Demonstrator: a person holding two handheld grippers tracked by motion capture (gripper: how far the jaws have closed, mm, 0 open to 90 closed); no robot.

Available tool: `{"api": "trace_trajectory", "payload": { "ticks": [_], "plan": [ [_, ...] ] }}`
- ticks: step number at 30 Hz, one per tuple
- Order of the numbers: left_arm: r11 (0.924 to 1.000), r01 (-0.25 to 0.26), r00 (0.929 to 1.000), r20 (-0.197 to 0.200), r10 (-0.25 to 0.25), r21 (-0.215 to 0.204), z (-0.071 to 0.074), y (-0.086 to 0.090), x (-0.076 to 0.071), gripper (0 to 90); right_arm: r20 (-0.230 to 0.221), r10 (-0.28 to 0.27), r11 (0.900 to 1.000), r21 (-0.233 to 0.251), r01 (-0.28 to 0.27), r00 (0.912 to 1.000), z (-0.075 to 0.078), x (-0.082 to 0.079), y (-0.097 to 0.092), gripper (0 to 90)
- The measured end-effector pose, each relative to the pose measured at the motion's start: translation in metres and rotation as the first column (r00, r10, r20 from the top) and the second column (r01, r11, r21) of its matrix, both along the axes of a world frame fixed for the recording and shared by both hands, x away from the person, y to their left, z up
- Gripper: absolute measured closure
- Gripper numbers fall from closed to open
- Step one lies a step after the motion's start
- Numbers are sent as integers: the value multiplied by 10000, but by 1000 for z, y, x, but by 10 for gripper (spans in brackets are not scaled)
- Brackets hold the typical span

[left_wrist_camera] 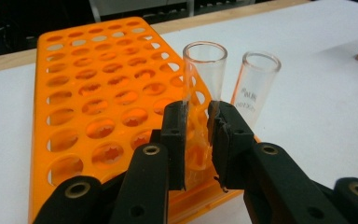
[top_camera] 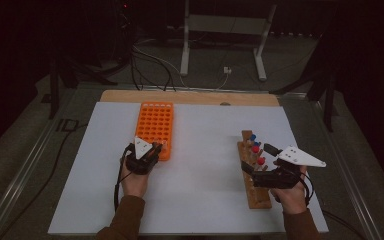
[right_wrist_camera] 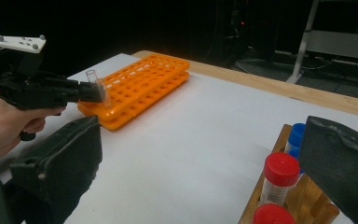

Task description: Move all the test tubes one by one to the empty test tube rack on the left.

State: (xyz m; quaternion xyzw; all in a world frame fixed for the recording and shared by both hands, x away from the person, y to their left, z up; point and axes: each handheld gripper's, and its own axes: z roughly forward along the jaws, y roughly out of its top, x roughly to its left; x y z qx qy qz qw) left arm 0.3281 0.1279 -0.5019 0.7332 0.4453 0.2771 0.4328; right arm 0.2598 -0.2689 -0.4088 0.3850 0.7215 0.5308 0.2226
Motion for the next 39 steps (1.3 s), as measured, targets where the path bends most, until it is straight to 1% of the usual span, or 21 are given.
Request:
{"api": "trace_trajectory", "payload": {
  "ticks": [3,8,11,13,15,17,20,22,24,25,26,27,28,32,33,34,37,39],
  "plan": [
    [9999,12,9998,-202,-10,107,-2,-1,1,768,12,15,10000,-9,-15,10000,0,0,0,1],
    [10000,34,9997,-249,-34,15,-2,0,2,765,5,-7,10000,-14,7,10000,0,0,0,1],
    [10000,-12,9996,-291,12,1,-2,1,1,740,9,-19,10000,-22,19,10000,0,0,-1,1],
    [10000,-50,9994,-346,51,33,-1,4,0,684,10,-38,10000,25,38,10000,0,0,-2,1],
    [10000,-64,9992,-382,63,-5,0,6,-1,650,10,-91,10000,18,91,10000,0,0,-3,1],
    [9998,3,9990,-451,-11,-178,2,9,-3,614,4,-128,9999,19,128,9999,-1,1,-5,1],
    [9983,-44,9992,-404,21,-583,7,13,-7,535,-29,-200,9998,7,200,9998,-1,1,-7,1],
    [9958,173,9993,-312,-202,-898,11,16,-9,502,-19,-269,9996,-23,269,9996,-1,2,-8,1],
    [9915,279,9990,-307,-320,-1268,14,18,-11,472,-68,-305,9995,-43,305,9995,-1,2,-10,1],
    [9886,289,9989,-311,-338,-1474,15,19,-12,437,-68,-345,9993,-116,345,9994,-1,2,-11,1],
    [9866,331,9989,-282,-380,-1598,17,19,-14,390,-82,-368,9991,-203,366,9993,-2,2,-11,2],
    [9848,401,9988,-221,-444,-1690,18,19,-15,364,-105,-409,9988,-279,406,9991,-2,3,-12,2],
    [9837,430,9988,-167,-466,-1746,20,19,-17,335,-153,-452,9984,-346,446,9989,-3,3,-13,10],
    [9782,503,9986,-51,-524,-2015,28,16,-22,167,-427,-590,9970,-519,568,9973,-7,4,-16,47],
    [9761,534,9985,-8,-548,-2105,30,17,-24,151,-445,-640,9965,-561,614,9970,-9,5,-18,52],
    [9768,480,9988,21,-487,-2089,32,17,-25,133,-504,-686,9962,-570,657,9964,-10,5,-19,53],
    [9789,476,9989,77,-470,-1987,37,17,-28,34,-675,-803,9944,-740,753,9945,-16,7,-22,62],
    [9793,468,9989,139,-450,-1969,38,17,-30,13,-799,-847,9931,-884,776,9932,-20,7,-24,83]
  ]
}}
